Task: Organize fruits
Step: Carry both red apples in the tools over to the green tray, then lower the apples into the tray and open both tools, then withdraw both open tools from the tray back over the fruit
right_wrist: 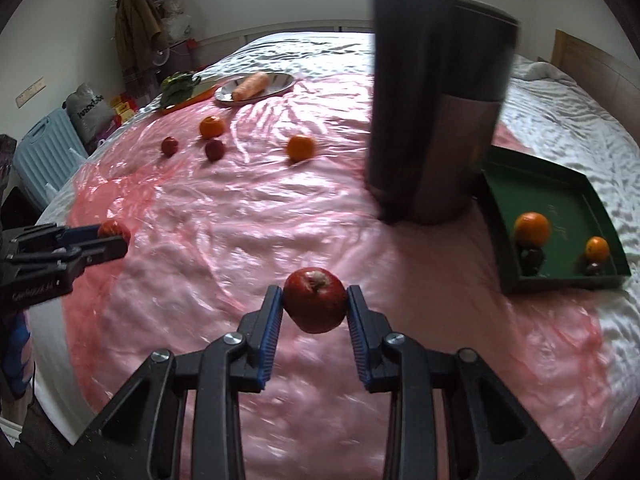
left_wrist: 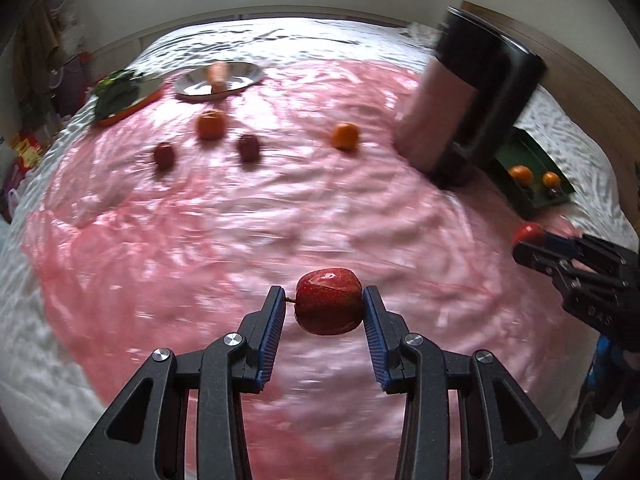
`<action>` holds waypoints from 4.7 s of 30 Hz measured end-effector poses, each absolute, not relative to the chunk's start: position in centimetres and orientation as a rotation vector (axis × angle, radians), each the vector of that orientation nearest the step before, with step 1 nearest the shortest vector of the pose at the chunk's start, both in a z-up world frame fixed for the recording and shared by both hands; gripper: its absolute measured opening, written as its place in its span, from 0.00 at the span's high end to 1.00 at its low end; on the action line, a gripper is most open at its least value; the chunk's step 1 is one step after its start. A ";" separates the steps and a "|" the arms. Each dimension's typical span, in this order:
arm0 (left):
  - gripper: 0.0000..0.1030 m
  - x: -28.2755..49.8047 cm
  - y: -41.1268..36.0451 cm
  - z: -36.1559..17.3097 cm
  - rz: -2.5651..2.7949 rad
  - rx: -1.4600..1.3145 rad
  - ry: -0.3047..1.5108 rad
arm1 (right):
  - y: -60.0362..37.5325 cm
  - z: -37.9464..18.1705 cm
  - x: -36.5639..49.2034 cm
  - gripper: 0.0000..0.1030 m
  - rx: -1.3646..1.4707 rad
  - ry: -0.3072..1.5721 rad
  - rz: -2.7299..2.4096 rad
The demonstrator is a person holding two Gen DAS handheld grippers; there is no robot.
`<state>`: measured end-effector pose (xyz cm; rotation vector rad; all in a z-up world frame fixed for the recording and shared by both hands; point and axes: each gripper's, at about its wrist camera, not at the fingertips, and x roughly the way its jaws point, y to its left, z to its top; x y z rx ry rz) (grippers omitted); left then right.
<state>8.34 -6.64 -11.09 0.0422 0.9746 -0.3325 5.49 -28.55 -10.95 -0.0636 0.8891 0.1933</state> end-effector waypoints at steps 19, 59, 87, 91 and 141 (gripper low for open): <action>0.67 7.9 -28.3 -8.4 -0.661 0.183 0.942 | -45.8 -8.8 6.3 0.53 0.035 0.809 -0.040; 0.66 18.2 -46.8 -14.4 -0.704 0.347 0.982 | -57.9 -13.8 15.2 0.52 0.037 0.883 -0.191; 0.49 10.5 -37.5 -8.5 -0.683 0.287 0.930 | -52.5 -9.8 8.0 0.00 0.007 0.868 -0.212; 0.47 8.4 -34.0 -7.6 -0.656 0.263 0.914 | -50.0 -8.8 5.9 0.00 0.003 0.855 -0.189; 0.30 1.0 -2.1 -7.3 -0.105 0.087 0.847 | -18.5 -6.7 0.7 0.00 -0.105 0.763 0.172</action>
